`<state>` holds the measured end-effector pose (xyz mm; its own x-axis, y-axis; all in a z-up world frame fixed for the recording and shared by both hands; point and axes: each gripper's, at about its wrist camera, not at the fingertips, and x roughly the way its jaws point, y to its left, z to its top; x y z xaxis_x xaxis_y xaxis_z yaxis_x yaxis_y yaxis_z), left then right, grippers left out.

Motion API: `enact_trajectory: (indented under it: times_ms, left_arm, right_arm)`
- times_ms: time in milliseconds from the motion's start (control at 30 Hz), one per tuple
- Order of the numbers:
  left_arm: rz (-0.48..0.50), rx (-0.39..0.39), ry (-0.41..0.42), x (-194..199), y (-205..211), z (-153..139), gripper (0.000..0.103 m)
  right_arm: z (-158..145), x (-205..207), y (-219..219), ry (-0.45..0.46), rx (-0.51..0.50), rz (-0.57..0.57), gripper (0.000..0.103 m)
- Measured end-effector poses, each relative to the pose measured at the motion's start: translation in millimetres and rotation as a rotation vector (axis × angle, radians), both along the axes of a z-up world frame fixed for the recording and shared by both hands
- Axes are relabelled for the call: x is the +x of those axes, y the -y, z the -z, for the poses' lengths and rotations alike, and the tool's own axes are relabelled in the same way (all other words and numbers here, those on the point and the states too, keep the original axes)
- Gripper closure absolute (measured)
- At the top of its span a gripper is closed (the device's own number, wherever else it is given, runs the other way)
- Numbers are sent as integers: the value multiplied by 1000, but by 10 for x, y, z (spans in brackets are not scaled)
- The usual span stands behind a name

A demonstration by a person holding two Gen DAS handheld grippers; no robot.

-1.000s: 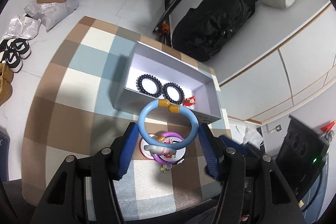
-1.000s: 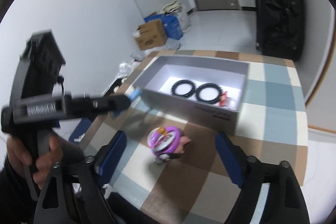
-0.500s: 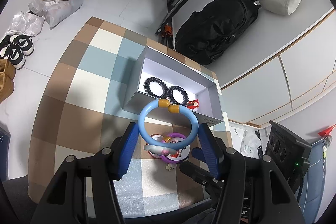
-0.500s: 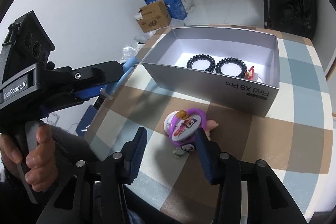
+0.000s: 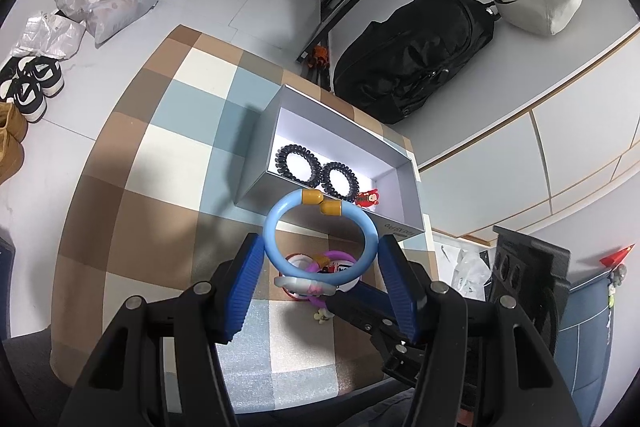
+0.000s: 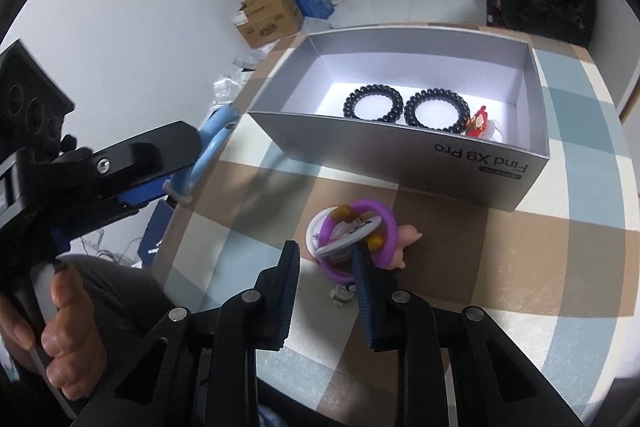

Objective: Organize jewelry

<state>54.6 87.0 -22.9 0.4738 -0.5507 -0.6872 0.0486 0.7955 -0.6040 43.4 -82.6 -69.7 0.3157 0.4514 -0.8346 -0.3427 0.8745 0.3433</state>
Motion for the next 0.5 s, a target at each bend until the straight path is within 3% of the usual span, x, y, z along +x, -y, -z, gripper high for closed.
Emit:
enact_trajectory:
  times_ms: [267,433,500]
  left_arm:
    - [5,-5,-7,7,2,11,49]
    - [9,1,-12,9,23,28,49]
    - [10,2,-13,10,33,32,49]
  right_arm:
    - [51,93,23,-60,26,69,78]
    - [76,120,59,-72,25,104,97]
    - [69,118,90,-69,34,110,99]
